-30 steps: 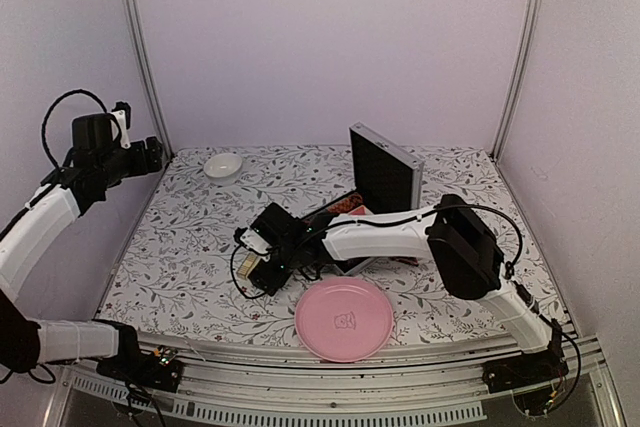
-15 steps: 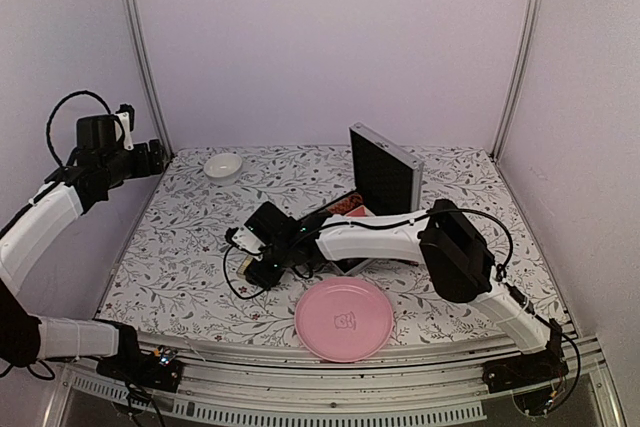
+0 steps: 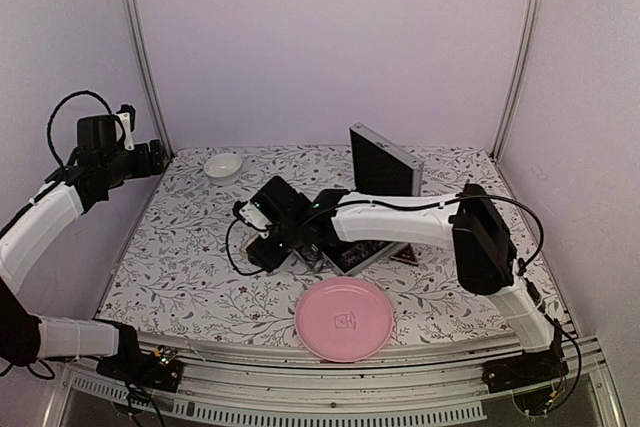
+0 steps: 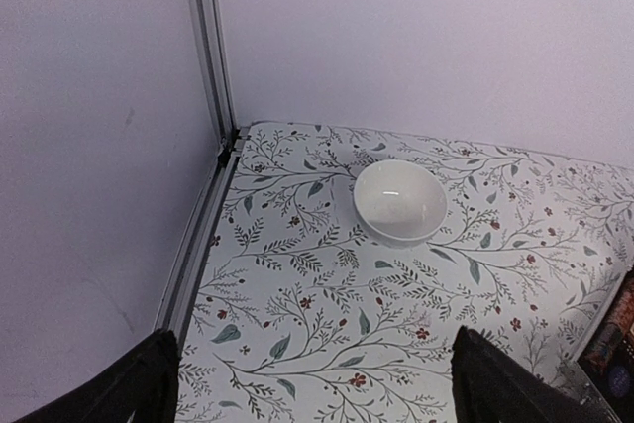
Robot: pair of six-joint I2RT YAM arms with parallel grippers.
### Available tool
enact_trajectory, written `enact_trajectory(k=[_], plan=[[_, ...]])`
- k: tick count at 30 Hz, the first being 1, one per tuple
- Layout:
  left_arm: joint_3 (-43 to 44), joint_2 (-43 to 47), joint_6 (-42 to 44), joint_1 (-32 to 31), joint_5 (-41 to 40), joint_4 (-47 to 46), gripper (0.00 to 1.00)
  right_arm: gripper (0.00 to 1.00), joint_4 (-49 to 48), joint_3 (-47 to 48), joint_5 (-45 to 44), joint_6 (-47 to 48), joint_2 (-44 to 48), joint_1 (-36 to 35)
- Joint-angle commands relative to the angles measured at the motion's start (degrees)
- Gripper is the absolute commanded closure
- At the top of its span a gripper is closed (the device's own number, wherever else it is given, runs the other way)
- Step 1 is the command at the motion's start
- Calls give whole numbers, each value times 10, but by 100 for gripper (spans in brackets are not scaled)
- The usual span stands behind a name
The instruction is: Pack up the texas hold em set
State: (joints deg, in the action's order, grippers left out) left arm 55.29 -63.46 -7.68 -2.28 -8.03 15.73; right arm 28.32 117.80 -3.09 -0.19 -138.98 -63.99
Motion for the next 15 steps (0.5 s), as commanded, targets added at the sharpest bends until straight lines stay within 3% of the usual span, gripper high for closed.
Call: enact_trajectory(k=[1,8,15], plan=[[-2,-6,8,5,4,-4,5,49,-14,-46,-43,-86,137,43],[-2,-7,8,5,6,-4,4,52,-16,-169,-66,-153,179,117],[-2,-9,9,5,5,-3,4,53,-19,-195,-56,-184,165,150]])
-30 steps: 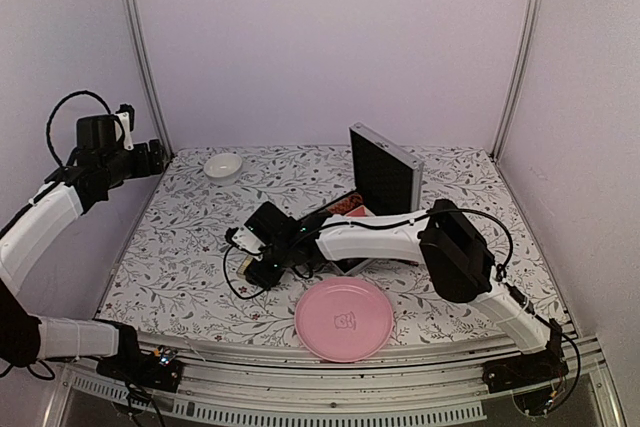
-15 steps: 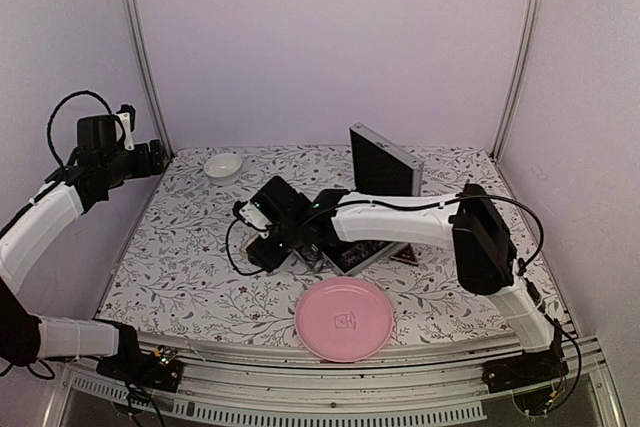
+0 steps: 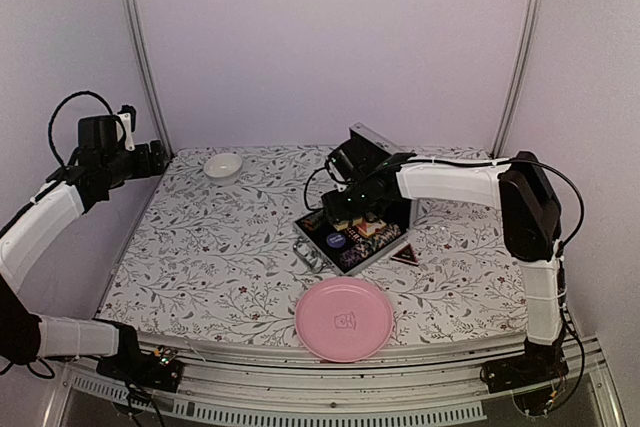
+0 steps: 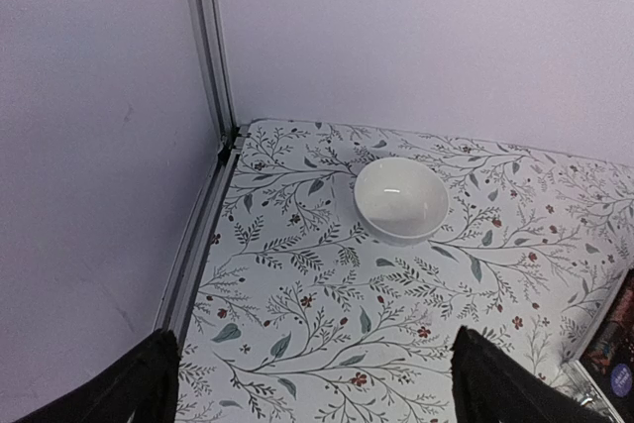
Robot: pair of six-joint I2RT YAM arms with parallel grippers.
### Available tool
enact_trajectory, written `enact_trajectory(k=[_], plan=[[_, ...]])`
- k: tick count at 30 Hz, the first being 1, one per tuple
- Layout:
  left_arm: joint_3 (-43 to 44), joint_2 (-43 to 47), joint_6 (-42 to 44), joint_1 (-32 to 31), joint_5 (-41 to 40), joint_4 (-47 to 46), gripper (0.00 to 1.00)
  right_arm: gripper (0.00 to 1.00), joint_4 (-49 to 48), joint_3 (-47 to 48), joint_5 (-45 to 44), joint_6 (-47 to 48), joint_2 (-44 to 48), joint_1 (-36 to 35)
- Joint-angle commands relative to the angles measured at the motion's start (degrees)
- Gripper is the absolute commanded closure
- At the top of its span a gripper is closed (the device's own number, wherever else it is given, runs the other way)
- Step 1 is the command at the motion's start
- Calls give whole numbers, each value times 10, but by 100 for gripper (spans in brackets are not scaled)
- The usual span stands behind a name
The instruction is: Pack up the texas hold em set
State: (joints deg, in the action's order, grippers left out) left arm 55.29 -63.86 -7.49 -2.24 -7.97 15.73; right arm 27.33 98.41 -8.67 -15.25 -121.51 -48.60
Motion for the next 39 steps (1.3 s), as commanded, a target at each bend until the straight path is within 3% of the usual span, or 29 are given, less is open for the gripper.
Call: enact_trajectory(k=[1,22,39], plan=[[-2,-5,7,5,4,-3,4,53,-10,-1,1,-35,-13,-4],[0,-10,8,5,6,-2,4,53,-11,-54,36,-78,-21,-7],[-1,-13,9,5,2,-2,4,54,-12,-49,22,9,-45,-15]])
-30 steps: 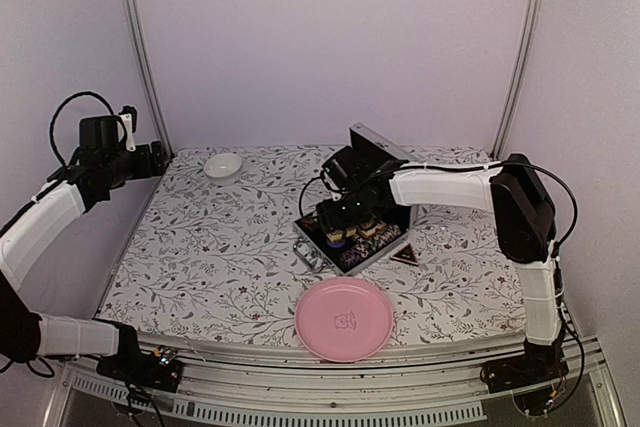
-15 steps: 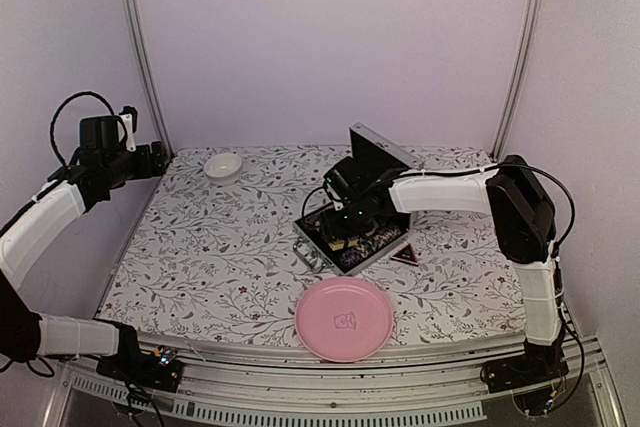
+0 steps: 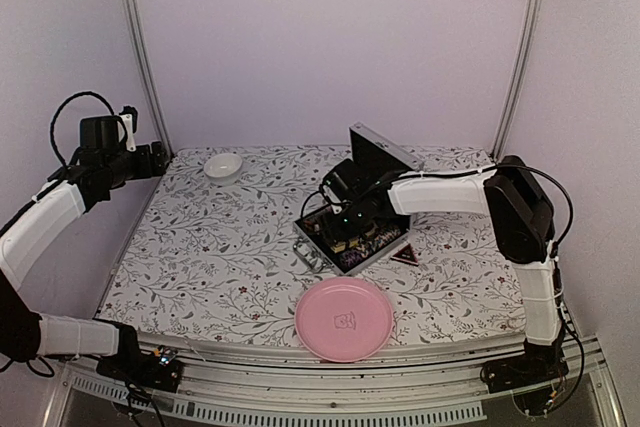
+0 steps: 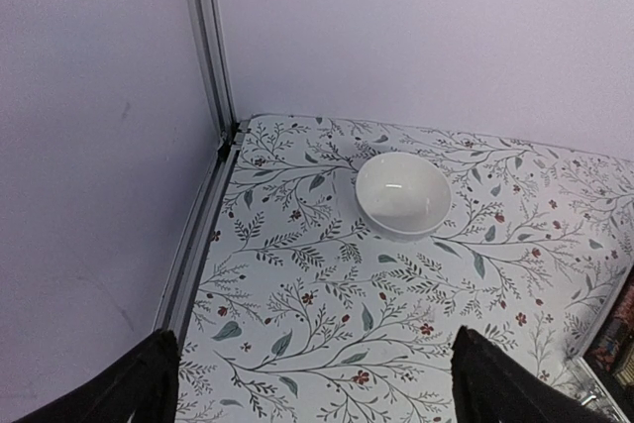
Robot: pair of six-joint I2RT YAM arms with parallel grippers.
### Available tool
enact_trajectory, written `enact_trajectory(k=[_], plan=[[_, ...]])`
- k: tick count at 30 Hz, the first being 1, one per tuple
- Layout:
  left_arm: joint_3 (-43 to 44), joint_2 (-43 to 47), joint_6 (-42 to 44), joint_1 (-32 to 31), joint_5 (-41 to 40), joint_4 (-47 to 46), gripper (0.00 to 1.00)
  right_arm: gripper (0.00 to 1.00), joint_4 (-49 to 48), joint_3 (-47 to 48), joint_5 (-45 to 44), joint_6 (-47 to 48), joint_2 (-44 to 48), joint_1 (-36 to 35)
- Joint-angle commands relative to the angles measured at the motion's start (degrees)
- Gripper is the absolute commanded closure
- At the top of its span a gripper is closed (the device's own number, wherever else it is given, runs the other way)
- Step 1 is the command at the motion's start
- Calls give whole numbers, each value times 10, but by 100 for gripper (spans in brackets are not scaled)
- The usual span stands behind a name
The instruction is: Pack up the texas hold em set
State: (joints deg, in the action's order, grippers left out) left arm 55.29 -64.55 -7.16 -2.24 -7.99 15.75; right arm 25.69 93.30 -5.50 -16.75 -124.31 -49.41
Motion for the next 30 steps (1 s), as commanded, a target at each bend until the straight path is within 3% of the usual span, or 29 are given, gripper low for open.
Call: enact_trajectory(k=[1,10,21,30], plan=[[-1,-7,6,5,2,-2,4,54,5,2,-13,25,-19,-8],[-1,-9,7,5,2,-2,4,50,-1,20,-21,44,-38,-9],[0,-8,7,5,3,-1,4,26,0,23,-19,51,-11,-9],[0,-7,7,5,4,0,4,21,-3,0,-8,38,41,-9]])
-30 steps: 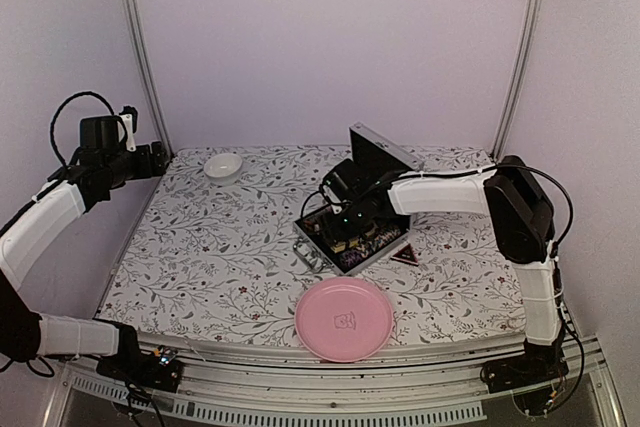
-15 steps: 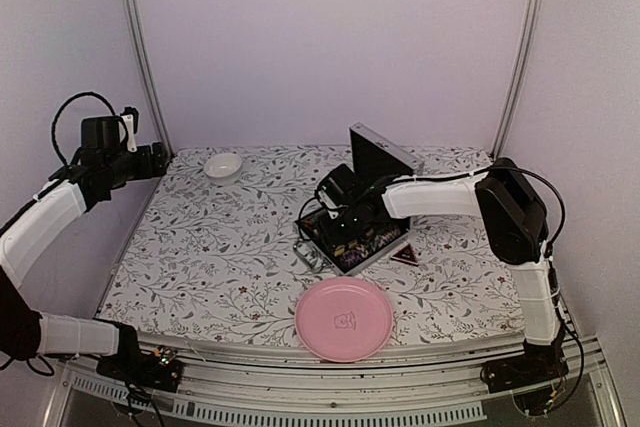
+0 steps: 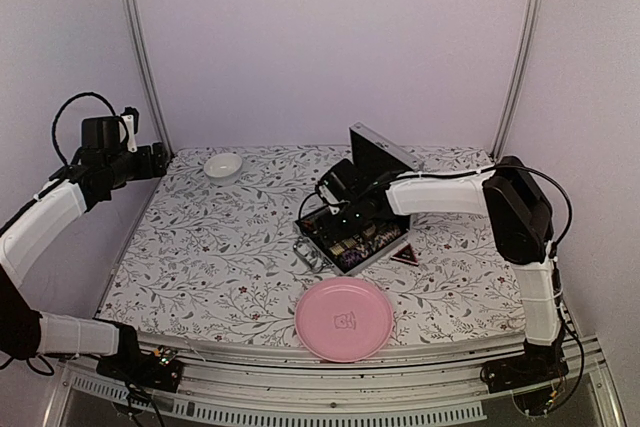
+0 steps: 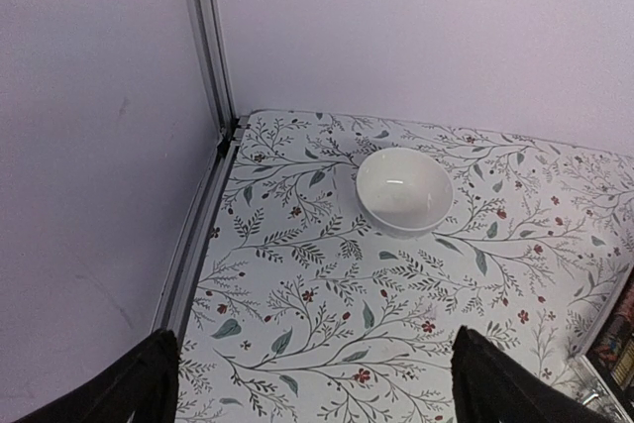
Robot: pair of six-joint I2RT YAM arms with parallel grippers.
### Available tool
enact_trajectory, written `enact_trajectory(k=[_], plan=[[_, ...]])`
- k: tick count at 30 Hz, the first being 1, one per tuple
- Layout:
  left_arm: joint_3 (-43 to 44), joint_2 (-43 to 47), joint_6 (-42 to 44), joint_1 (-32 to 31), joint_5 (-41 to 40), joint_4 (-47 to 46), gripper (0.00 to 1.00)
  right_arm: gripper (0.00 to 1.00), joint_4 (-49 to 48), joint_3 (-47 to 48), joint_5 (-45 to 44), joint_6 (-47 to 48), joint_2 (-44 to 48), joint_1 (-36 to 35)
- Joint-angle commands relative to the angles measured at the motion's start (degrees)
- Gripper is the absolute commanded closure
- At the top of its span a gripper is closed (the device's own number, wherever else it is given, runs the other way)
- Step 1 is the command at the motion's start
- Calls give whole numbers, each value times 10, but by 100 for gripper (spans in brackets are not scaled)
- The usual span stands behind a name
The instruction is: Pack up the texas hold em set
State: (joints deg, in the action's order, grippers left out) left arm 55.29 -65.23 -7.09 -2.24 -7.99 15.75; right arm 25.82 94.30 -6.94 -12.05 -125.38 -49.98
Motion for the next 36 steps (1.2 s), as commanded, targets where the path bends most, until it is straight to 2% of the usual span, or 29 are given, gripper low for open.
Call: enact_trajectory(k=[1,7,15,24,36], plan=[[0,0,6,5,5,-1,4,23,-5,-14,6,-11,56,-3],[0,0,5,5,6,0,4,46,-5,-38,8,-29,62,-1],[0,0,4,5,9,-1,4,57,-5,-64,26,-63,50,12],[0,1,4,5,11,-1,5,63,-9,-60,32,-74,9,19],[0,6,4,5,12,0,4,61,-11,-33,37,-63,4,20]])
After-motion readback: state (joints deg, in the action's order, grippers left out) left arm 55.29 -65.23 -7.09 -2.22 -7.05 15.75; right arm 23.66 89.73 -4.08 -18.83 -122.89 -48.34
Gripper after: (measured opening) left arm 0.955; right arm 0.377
